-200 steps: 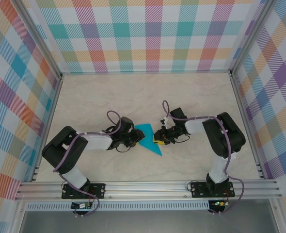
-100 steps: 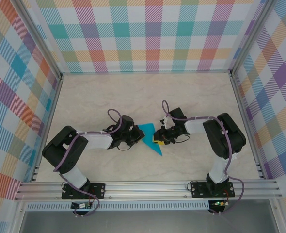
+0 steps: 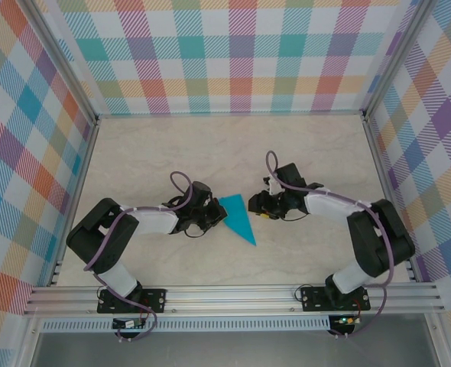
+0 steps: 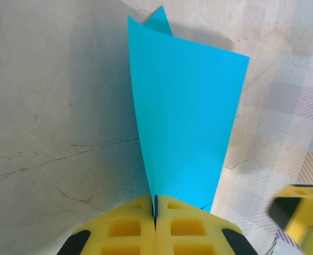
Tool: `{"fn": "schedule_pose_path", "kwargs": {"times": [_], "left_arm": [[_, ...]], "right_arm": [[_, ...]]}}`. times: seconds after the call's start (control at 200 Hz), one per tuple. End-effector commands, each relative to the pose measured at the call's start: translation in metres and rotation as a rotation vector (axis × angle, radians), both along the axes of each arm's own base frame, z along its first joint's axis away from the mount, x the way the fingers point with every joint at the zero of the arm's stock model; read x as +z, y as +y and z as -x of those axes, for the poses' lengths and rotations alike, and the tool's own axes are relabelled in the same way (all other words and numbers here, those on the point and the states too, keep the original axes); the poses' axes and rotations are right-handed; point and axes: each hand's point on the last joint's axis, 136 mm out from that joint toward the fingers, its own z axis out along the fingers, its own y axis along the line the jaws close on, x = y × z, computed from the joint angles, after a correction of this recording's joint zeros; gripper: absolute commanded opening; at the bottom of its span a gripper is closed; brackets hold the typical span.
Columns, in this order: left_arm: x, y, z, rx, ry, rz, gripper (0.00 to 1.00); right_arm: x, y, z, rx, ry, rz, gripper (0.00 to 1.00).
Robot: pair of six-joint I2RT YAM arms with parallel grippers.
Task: Fold a paper plane with a square sheet of paper (pick it up from the middle)
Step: Fold the wing for the fifth time at the center of the table.
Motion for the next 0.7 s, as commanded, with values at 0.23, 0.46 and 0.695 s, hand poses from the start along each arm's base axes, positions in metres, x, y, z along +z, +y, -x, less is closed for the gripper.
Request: {"fn": "schedule_pose_path", "kwargs": {"times": [0.23, 0.46, 0.695], "left_arm": [[0.023, -0.001, -0.010, -0.013, -0.042, 0.009, 0.01], [0.027, -0.001, -0.010, -0.016, -0.046, 0.005, 0.01], [0.026, -0.002, -0.012, -0.017, -0.043, 0.003, 0.01]], "right_arm": [[0.002, 0.007, 0.036, 0.243, -0.402, 0.186, 0.50], [-0.005, 0.038, 0.059, 0.420, -0.674, 0.370, 0.52], [-0.008, 0.051, 0.060, 0.506, -0.851, 0.448, 0.52]]}}
